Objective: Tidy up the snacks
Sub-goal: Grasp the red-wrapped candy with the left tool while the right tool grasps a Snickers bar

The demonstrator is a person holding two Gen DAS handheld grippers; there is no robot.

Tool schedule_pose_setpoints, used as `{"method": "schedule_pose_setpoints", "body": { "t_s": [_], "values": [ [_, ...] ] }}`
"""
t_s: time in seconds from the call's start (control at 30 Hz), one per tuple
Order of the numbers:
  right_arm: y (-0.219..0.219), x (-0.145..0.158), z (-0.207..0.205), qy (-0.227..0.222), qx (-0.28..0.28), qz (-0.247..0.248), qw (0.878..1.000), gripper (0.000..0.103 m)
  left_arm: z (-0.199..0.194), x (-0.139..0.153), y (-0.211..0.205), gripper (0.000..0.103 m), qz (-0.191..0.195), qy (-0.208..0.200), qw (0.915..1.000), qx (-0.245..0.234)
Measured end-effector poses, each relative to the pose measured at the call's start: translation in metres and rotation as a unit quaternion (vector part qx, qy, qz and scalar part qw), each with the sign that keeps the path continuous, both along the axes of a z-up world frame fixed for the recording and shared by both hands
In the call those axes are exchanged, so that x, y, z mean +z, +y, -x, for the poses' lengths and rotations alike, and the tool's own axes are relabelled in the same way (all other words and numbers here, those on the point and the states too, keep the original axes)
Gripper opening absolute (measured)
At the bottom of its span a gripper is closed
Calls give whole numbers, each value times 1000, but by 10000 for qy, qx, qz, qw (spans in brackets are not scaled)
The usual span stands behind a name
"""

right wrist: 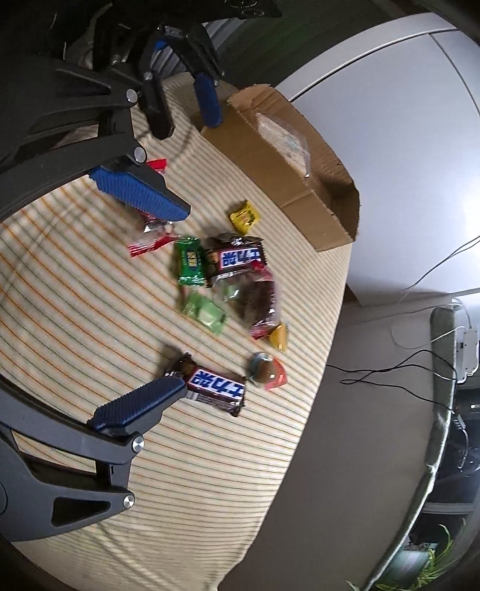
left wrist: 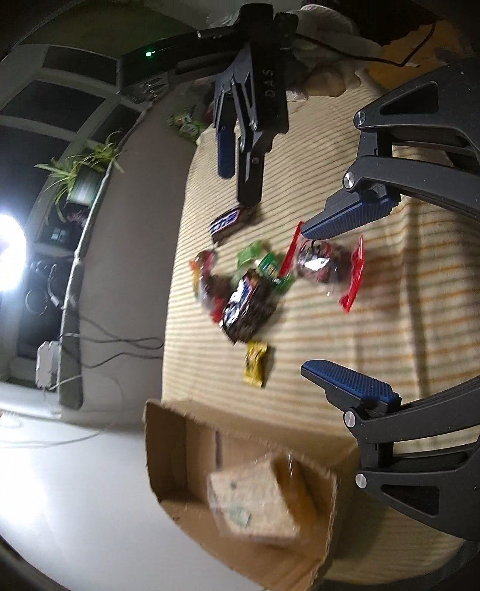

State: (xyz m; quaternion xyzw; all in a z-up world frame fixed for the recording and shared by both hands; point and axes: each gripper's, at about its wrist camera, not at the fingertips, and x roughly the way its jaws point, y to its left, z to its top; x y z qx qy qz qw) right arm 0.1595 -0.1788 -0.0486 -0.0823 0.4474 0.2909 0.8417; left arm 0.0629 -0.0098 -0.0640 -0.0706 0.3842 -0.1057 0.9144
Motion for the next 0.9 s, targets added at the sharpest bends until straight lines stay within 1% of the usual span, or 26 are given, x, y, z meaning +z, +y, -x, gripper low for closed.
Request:
{"method": "schedule_pose_setpoints", "body": {
  "t_s": [0.07, 0.13, 0.2, 0.27, 0.33, 0.43, 0.5, 0.7, 0.77, 0.9],
  "values": [
    [-1, -5, 1, -37, -13, 126, 9999, 77, -3, -4, -5, 68, 5, 63, 10000, -63],
    [-4, -11, 0, -71, -97, 291, 9995, 76, -6, -10, -8, 68, 14, 141, 9998, -112],
    [-10, -17, -7, 8, -266, 356, 9990, 73, -9, -14, -11, 68, 10, 199, 9997, -160],
    [-17, -22, -17, 83, -447, 360, 9983, 62, -11, -17, -14, 67, -5, 228, 9995, -209],
    [-24, -26, -28, 109, -651, 382, 9971, 57, -13, -19, -19, 67, -35, 252, 9993, -277],
    [-31, -32, -44, 238, -804, 297, 9960, 57, -15, -19, -25, 67, -132, 246, 9989, -365],
    [-32, -34, -51, 303, -856, 244, 9956, 57, -17, -20, -27, 64, -182, 252, 9987, -406],
    [-25, -43, -70, 384, -950, 316, 9942, 57, -25, -27, -34, 60, -314, 324, 9976, -534],
    [-24, -48, -74, 449, -977, 341, 9936, 57, -27, -31, -35, 49, -348, 384, 9969, -599],
    [-19, -54, -77, 512, -961, 384, 9933, 56, -30, -38, -36, 41, -358, 465, 9962, -636]
  ]
}}
